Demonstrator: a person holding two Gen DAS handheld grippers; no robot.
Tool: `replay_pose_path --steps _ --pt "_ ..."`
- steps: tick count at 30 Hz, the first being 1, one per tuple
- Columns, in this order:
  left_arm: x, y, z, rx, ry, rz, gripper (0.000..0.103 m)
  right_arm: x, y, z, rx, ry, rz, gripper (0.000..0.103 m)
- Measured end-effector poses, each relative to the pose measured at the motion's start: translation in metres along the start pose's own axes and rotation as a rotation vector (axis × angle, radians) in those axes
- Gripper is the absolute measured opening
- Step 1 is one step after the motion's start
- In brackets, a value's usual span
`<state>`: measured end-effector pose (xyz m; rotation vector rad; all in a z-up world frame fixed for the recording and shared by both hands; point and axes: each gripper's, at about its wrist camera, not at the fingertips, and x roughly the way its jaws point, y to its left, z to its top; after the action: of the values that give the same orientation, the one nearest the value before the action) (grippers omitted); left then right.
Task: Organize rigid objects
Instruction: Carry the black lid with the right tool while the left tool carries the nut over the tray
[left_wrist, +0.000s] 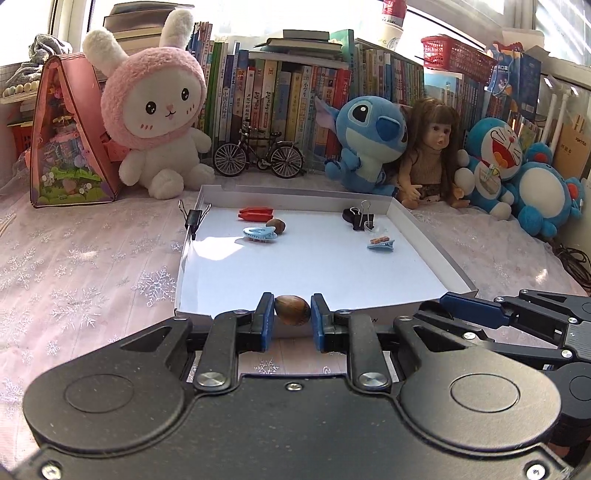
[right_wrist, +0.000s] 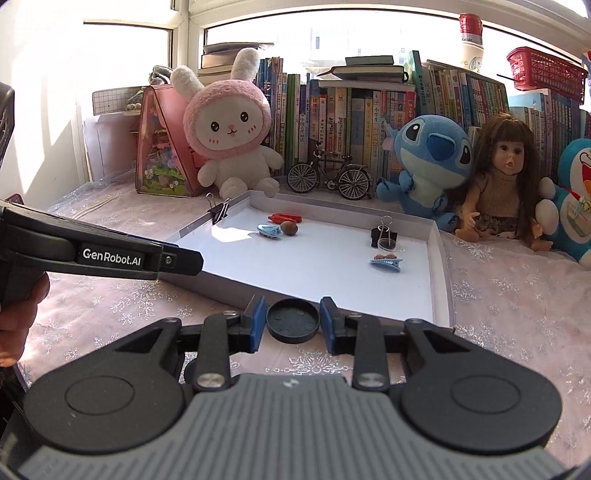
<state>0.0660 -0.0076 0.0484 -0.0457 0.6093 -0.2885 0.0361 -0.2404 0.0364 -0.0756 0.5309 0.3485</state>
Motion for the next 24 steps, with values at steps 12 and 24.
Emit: replay_pose_path --steps 12,24 --pt "0.046 0.010 0.035 -0.053 0.000 0.029 0.020 0.037 -0.055 0.030 0.134 0.014 -0.121 0.037" --pt "0.118 0.021 0.051 -0.121 0.117 0.070 0.020 0.092 -0.086 0.046 0.229 0.144 -0.075 0.037"
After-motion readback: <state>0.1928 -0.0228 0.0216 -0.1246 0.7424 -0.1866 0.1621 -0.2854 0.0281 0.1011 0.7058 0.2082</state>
